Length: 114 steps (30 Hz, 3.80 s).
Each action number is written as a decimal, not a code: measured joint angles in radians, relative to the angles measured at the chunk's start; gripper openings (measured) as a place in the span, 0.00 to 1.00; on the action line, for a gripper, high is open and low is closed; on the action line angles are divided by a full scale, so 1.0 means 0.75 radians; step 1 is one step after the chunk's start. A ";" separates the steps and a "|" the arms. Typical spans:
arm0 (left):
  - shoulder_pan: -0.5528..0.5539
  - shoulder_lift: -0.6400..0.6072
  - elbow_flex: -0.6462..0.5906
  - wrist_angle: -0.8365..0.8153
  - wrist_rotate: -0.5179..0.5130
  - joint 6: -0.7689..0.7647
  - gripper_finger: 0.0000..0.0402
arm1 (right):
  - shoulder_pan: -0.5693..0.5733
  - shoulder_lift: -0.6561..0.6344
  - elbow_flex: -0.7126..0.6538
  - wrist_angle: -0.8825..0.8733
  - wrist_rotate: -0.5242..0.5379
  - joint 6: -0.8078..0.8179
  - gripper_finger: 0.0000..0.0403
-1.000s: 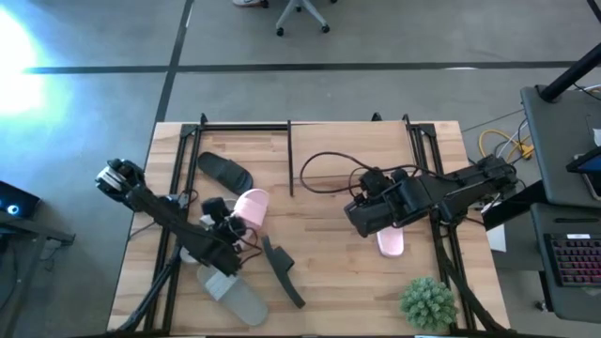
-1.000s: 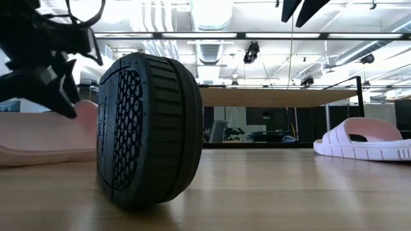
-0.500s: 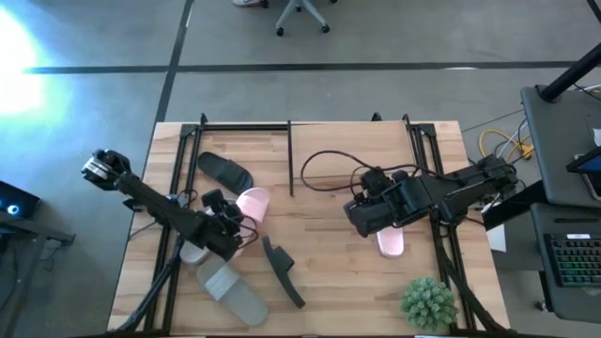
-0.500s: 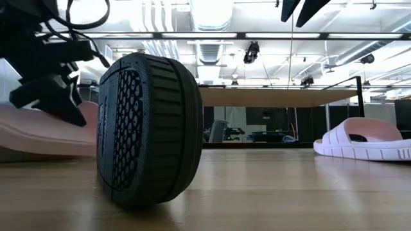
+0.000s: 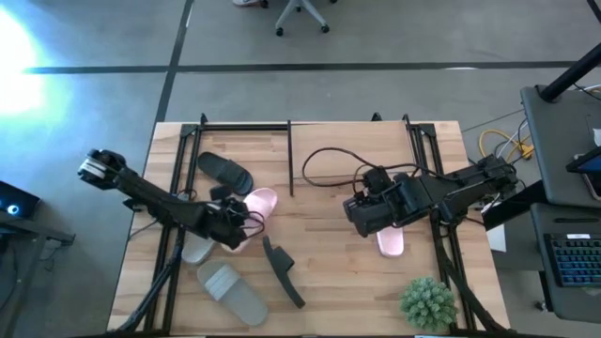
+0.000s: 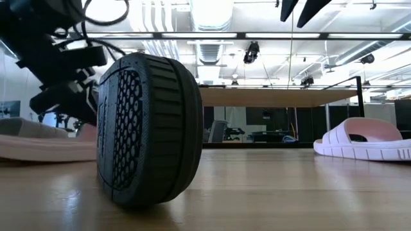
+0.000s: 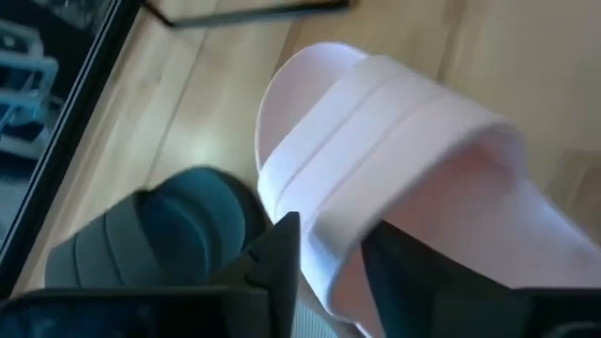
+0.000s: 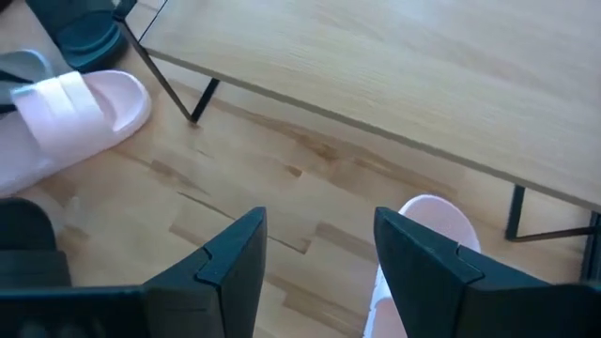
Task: Pick and place slides into the shelf
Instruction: Move the left pink slide to the center of the table
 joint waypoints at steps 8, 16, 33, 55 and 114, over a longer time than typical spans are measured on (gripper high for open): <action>0.083 0.015 -0.029 0.190 0.017 0.127 0.02 | 0.000 0.000 -0.023 0.005 -0.011 0.028 0.47; 0.123 0.106 -0.051 0.302 0.064 0.173 0.05 | 0.000 0.000 -0.026 0.006 -0.022 0.047 0.47; 0.121 0.086 -0.024 0.277 -0.020 0.290 0.40 | 0.000 0.000 -0.033 0.007 -0.057 0.029 0.47; 0.245 0.300 -0.003 0.487 -0.040 0.515 0.14 | 0.000 0.001 -0.036 0.007 -0.062 0.052 0.47; 0.084 1.373 1.946 -0.501 -0.028 -0.121 0.03 | 0.292 -0.156 -0.057 -0.109 -0.126 0.106 0.33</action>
